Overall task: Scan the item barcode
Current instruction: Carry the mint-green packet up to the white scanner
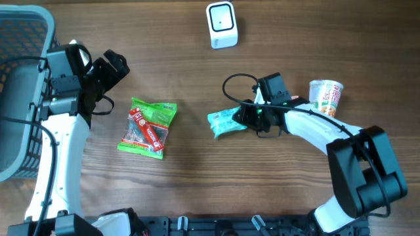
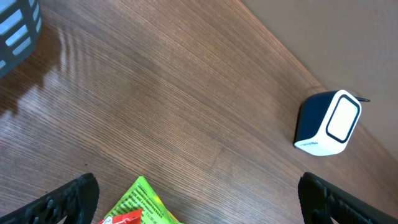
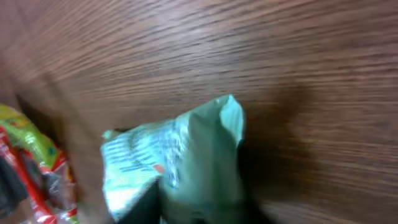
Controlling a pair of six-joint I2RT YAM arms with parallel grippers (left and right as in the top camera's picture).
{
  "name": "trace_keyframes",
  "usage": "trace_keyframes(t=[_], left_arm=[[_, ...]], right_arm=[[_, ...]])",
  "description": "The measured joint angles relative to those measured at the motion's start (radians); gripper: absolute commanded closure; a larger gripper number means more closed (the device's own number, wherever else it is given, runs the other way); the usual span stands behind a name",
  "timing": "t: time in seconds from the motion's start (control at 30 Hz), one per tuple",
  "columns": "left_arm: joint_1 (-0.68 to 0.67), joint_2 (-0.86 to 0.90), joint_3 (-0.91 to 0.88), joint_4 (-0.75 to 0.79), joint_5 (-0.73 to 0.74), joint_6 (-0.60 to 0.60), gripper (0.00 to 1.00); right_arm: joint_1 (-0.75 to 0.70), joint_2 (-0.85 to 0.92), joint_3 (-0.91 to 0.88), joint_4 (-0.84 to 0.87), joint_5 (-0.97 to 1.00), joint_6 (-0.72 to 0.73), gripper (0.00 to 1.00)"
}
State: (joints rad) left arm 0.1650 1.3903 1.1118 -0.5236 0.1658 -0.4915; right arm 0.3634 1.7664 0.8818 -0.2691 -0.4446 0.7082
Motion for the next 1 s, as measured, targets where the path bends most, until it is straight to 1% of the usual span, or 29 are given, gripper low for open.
trace_keyframes(t=[0.07, 0.13, 0.2, 0.3, 0.33, 0.37, 0.4, 0.5, 0.6, 0.7, 0.83, 1.0], left_arm=[[0.0, 0.0, 0.0, 0.0, 0.0, 0.0, 0.0], [0.0, 0.0, 0.0, 0.0, 0.0, 0.0, 0.0], [0.0, 0.0, 0.0, 0.0, 0.0, 0.0, 0.0], [0.0, 0.0, 0.0, 0.0, 0.0, 0.0, 0.0], [0.0, 0.0, 0.0, 0.0, 0.0, 0.0, 0.0], [0.0, 0.0, 0.0, 0.0, 0.0, 0.0, 0.0], [0.0, 0.0, 0.0, 0.003, 0.0, 0.0, 0.0], [0.0, 0.0, 0.0, -0.001, 0.0, 0.0, 0.0], [0.0, 0.0, 0.0, 0.0, 0.0, 0.0, 0.0], [0.0, 0.0, 0.0, 0.0, 0.0, 0.0, 0.0], [0.0, 0.0, 0.0, 0.0, 0.0, 0.0, 0.0], [0.0, 0.0, 0.0, 0.0, 0.0, 0.0, 0.0]], right_arm=[[0.0, 0.0, 0.0, 0.018, -0.029, -0.019, 0.96], [-0.01, -0.005, -0.001, 0.024, -0.089, -0.089, 0.96], [-0.048, -0.037, -0.006, 0.023, -0.22, -0.201, 0.96], [-0.158, -0.166, -0.009, 0.023, -0.552, -0.374, 0.96], [-0.183, -0.202, -0.009, 0.013, -0.628, -0.4, 0.96], [-0.209, -0.246, -0.009, -0.013, -0.692, -0.424, 0.96], [-0.226, -0.302, -0.009, -0.074, -0.717, -0.464, 0.96], [-0.227, -0.442, -0.01, -0.207, -0.636, -0.501, 0.96], [-0.227, -0.624, -0.01, -0.269, -0.508, -0.497, 0.96], [-0.227, -0.738, -0.01, -0.323, -0.366, -0.481, 0.96], [-0.227, -0.752, -0.01, -0.362, -0.319, -0.475, 0.96], [-0.227, -0.752, -0.01, -0.383, -0.325, -0.475, 0.96]])
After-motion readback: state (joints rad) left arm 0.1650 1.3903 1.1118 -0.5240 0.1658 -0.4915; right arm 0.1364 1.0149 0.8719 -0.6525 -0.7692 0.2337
